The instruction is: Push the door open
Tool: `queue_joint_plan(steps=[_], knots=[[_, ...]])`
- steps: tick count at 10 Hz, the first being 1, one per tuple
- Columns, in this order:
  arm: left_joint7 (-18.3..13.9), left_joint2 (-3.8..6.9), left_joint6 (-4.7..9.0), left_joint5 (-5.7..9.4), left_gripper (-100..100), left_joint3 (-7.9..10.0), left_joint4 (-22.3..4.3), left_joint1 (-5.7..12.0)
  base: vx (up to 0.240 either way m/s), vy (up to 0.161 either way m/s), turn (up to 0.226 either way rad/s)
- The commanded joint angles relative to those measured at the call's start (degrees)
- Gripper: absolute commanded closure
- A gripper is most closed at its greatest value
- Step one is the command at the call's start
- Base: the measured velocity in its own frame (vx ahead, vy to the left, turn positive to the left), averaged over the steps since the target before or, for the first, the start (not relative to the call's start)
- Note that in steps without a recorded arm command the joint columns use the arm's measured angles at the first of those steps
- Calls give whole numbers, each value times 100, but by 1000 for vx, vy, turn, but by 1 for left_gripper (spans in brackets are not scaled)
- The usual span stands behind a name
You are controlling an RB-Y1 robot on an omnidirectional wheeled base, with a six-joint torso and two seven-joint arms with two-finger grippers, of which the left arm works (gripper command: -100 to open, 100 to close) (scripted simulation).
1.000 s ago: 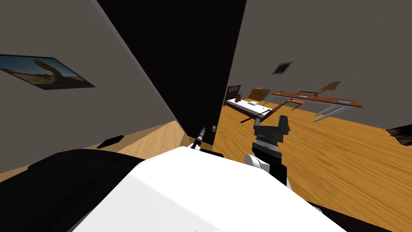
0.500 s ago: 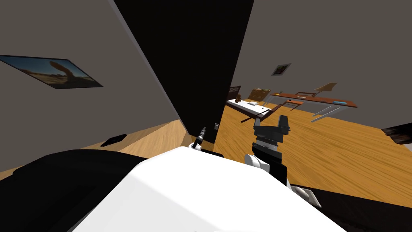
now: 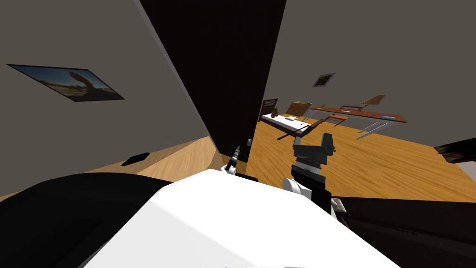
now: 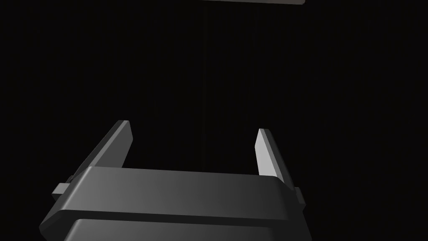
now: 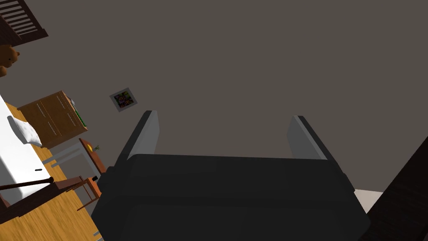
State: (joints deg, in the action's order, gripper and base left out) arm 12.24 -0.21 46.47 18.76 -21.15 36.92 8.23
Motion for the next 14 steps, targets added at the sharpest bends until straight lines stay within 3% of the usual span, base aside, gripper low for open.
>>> queue_joint_plan(steps=[1,3,5,7,11,14], knots=[[47,-98,-14,85,-100,-41,9,19,-139,-141,-1],[71,-188,-1,142,-100,-65,-29,53,-111,-180,0],[60,-98,20,126,-100,-59,-40,45,11,-19,5],[65,-32,25,126,-100,-53,-45,46,94,145,-10],[101,198,67,123,-100,-8,-79,51,209,62,-19],[130,127,100,121,-100,27,-106,56,214,-88,-23]])
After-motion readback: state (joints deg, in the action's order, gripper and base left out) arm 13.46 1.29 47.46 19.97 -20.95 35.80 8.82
